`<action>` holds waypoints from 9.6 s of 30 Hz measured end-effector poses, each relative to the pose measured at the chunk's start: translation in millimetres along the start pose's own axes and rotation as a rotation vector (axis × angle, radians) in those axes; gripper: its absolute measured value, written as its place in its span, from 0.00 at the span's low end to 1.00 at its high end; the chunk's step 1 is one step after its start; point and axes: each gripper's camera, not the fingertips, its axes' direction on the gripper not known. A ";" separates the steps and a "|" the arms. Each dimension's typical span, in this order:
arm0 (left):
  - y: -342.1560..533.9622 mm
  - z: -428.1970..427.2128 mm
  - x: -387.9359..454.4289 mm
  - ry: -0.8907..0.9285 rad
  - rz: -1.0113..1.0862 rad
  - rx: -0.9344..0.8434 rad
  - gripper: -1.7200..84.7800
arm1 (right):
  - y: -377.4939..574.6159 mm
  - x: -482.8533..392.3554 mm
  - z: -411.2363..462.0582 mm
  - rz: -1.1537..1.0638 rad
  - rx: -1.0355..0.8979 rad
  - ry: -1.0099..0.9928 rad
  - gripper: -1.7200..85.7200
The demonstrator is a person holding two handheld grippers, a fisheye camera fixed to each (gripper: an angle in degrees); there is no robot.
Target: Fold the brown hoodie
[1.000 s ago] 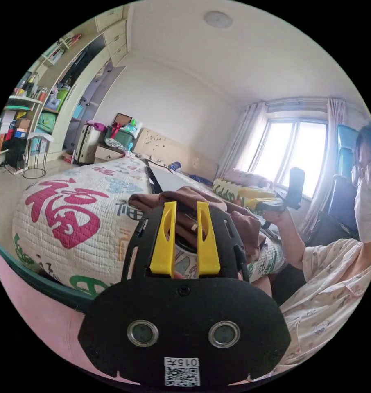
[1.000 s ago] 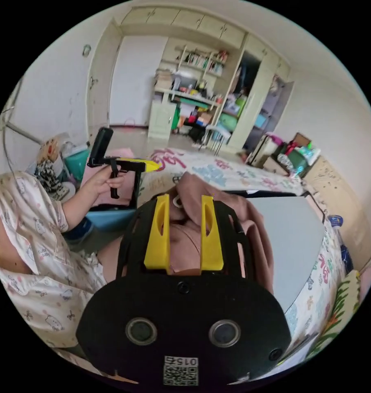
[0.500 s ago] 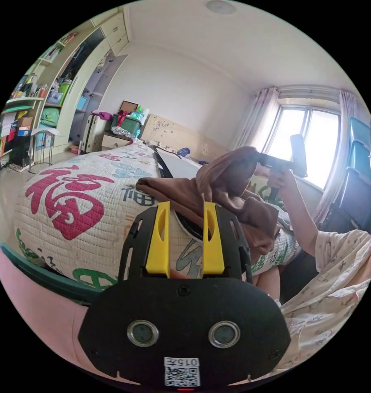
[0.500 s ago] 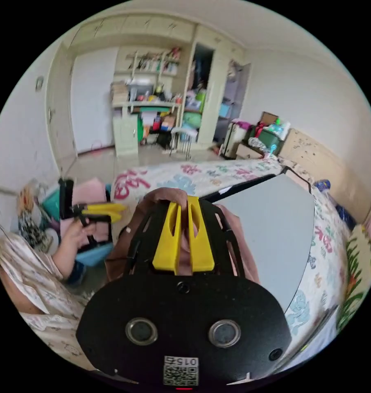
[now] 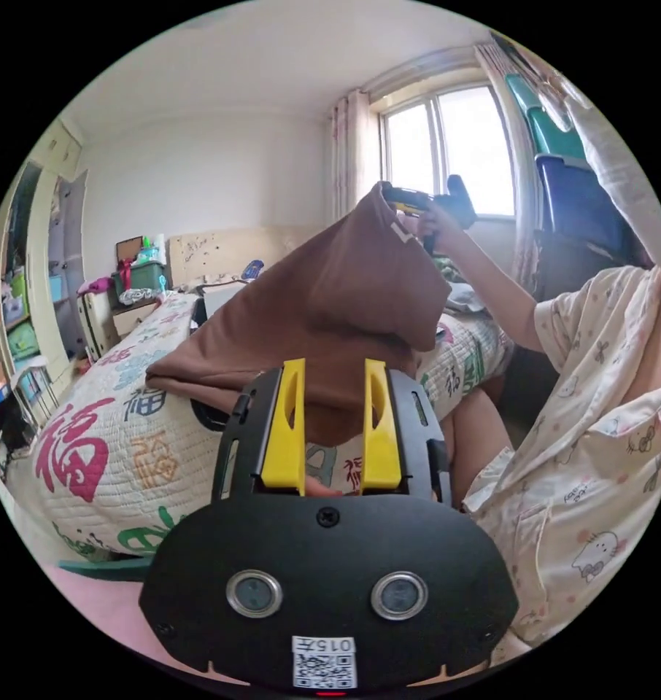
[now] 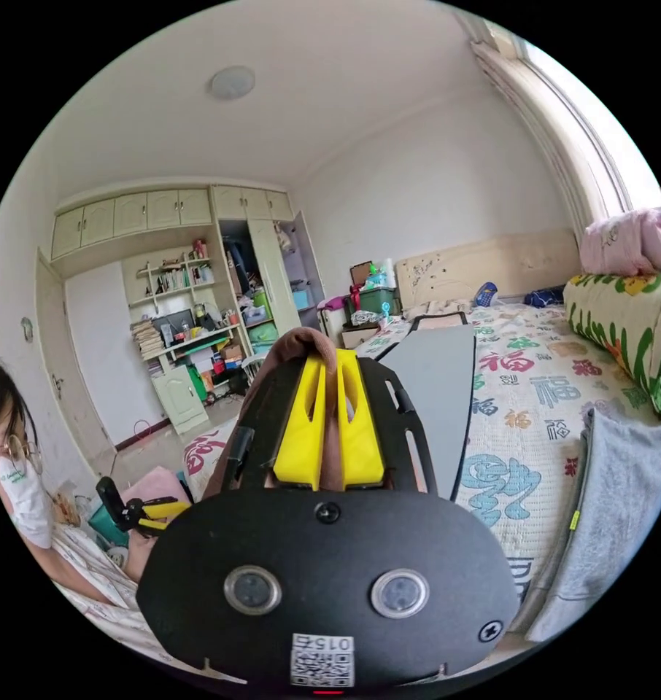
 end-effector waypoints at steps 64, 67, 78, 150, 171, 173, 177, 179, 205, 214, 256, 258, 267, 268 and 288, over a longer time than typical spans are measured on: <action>-66.2 95.9 -239.2 0.127 -0.146 -0.086 0.10 | -235.0 103.6 119.7 -0.029 -0.465 0.208 0.13; -13.0 59.7 -197.8 0.121 -0.156 -0.068 0.12 | -216.2 115.4 84.8 0.031 -0.449 0.204 0.15; 22.0 108.0 -110.0 0.041 0.060 -0.246 0.16 | -182.1 155.9 85.4 0.178 -0.685 0.175 0.14; -206.8 -109.7 -269.1 0.026 -0.323 0.132 0.02 | 141.2 -42.8 -199.1 -0.381 -0.209 0.678 0.15; -235.6 -120.5 -287.4 0.118 -0.472 0.207 0.02 | 150.9 -14.4 -266.5 -0.210 -0.259 0.476 0.13; -237.9 -121.4 -284.7 0.111 -0.471 0.206 0.02 | 146.9 -15.4 -267.0 -0.219 -0.260 0.485 0.13; -241.4 -123.1 -279.1 0.104 -0.468 0.206 0.02 | 127.5 -13.4 -249.8 -0.209 -0.282 0.534 0.12; -243.3 -124.2 -276.8 0.101 -0.466 0.210 0.02 | 116.8 -9.1 -239.3 -0.200 -0.277 0.557 0.12; -172.5 -95.6 -210.3 -0.174 -0.244 -0.055 0.10 | 59.2 -3.3 -352.9 -0.254 -0.286 0.525 0.09; -122.3 -65.5 -203.5 -0.237 -0.155 -0.092 0.14 | 109.8 12.0 -342.3 -0.183 -0.263 0.568 0.17; -45.4 -65.8 -200.7 -0.150 -0.002 0.050 0.12 | 89.9 30.1 -227.4 -0.407 -0.427 0.547 0.08; -76.3 -11.5 -189.2 -0.036 0.049 0.010 0.13 | 83.8 5.7 -181.5 -0.509 -0.442 0.379 0.08; -142.7 239.8 -133.9 0.184 0.240 -0.468 0.16 | 102.1 -16.6 41.9 -0.750 -0.755 0.088 0.13; -137.8 259.8 -128.4 0.175 0.261 -0.514 0.16 | 108.6 -12.8 61.3 -0.762 -0.796 0.077 0.14; -88.3 171.4 -538.9 -1.069 -0.542 -0.282 0.05 | -159.9 402.3 1.5 0.088 -0.161 1.230 0.05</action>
